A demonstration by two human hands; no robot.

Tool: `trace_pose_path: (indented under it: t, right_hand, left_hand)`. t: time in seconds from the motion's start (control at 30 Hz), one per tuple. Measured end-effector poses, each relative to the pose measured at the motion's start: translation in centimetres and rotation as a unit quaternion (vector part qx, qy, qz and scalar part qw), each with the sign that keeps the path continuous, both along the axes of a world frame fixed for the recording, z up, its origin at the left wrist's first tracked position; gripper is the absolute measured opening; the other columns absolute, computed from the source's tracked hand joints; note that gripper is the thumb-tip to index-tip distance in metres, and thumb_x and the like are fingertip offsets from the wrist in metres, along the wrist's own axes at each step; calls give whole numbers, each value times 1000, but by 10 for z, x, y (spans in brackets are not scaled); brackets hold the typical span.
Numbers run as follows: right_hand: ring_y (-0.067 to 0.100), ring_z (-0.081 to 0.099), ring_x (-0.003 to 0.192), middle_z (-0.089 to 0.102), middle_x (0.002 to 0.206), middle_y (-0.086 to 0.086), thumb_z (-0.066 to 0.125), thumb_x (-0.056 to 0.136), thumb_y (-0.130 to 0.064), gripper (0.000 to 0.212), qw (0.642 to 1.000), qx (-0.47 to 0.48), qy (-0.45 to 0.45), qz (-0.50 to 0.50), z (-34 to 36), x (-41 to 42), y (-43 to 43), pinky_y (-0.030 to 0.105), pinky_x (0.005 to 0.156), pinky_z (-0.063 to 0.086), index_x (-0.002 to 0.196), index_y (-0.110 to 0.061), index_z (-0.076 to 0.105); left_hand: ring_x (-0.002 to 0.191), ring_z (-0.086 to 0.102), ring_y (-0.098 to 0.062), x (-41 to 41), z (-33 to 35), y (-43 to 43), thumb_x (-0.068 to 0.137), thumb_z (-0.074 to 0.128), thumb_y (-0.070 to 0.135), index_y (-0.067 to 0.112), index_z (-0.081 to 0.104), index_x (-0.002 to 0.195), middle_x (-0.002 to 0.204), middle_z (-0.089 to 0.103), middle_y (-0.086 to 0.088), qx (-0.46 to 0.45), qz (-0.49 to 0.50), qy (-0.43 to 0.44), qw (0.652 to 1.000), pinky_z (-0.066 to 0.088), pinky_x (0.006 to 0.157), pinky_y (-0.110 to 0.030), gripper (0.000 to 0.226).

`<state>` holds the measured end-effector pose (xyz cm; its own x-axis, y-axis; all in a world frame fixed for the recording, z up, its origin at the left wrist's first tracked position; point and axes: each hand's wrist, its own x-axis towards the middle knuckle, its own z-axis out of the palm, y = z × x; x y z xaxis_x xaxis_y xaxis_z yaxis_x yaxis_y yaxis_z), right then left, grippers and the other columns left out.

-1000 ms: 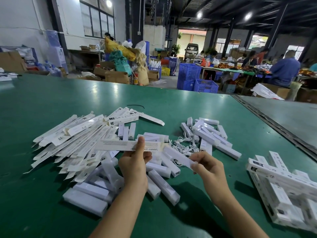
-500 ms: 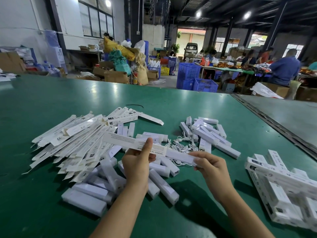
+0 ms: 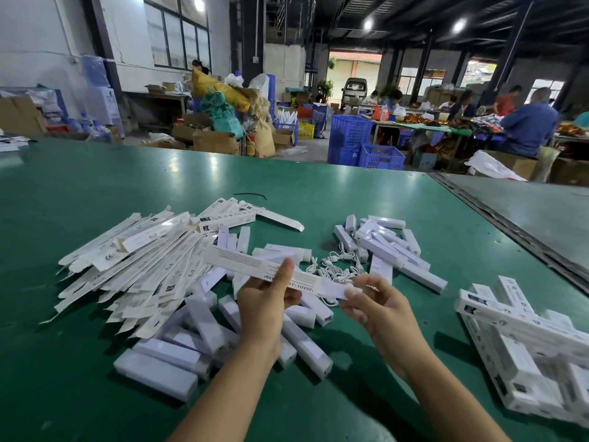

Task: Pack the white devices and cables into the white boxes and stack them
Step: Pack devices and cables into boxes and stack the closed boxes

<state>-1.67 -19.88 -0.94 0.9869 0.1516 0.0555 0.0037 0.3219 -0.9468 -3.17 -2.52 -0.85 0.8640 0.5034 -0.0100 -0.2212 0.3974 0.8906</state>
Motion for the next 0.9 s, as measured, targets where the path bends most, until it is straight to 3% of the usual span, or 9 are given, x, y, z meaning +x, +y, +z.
trace_pose_path:
  t: [0.1,0.2,0.37,0.57,0.7,0.87,0.9]
  right_hand:
    - [24,72,79,69,79,7,80,64,-19,35,997,-10,10,-77,-1,0,4,24,72,58,89,-3,61]
    - [25,73,79,72,76,8,80,65,-14,32,996,9,26,-81,-4,-1,9,21,69,58,88,1,64]
    - [24,71,68,75,88,10,65,90,-10,9,999,-27,6,-36,-4,-8,17,22,57,55,95,-6,72]
    - [24,65,53,72,112,1,54,82,-58,52,998,-61,-21,26,3,-15,15,25,47,45,122,-27,60]
    - [25,62,50,70,117,-1,50,79,-72,56,995,-50,-19,79,6,-17,15,25,48,43,124,-39,59]
    - [24,61,47,56,140,-8,31,84,-78,65,976,-5,0,217,6,-17,16,29,51,50,138,-45,46]
    - [25,61,47,56,140,-9,31,82,-80,65,971,16,5,239,7,-17,14,29,51,51,136,-49,48]
  left_hand:
    - [64,73,-17,1,-1,-1,60,79,42,13,72,84,76,77,-4,15,7,-14,1000,55,53,-20,37]
    - [67,74,-18,-1,-3,-6,63,79,37,16,73,80,76,77,-4,39,5,-29,999,56,54,-21,28]
    - [70,74,-19,-1,-5,-10,65,80,36,15,73,81,78,77,-4,52,0,-41,998,56,56,-22,27]
    - [68,74,-20,2,-4,-6,63,80,40,14,73,84,77,77,-5,15,12,-25,999,56,55,-22,35]
    - [69,74,-22,0,-5,-9,56,80,48,13,73,83,79,77,-7,24,-10,-18,999,57,56,-23,44]
    - [73,75,-21,-3,-5,-15,54,80,54,27,78,76,80,77,-7,48,-58,-21,997,57,58,-24,35]
    - [73,75,-21,-3,-4,-15,53,80,55,22,77,77,81,77,-8,44,-66,-22,997,56,58,-23,41]
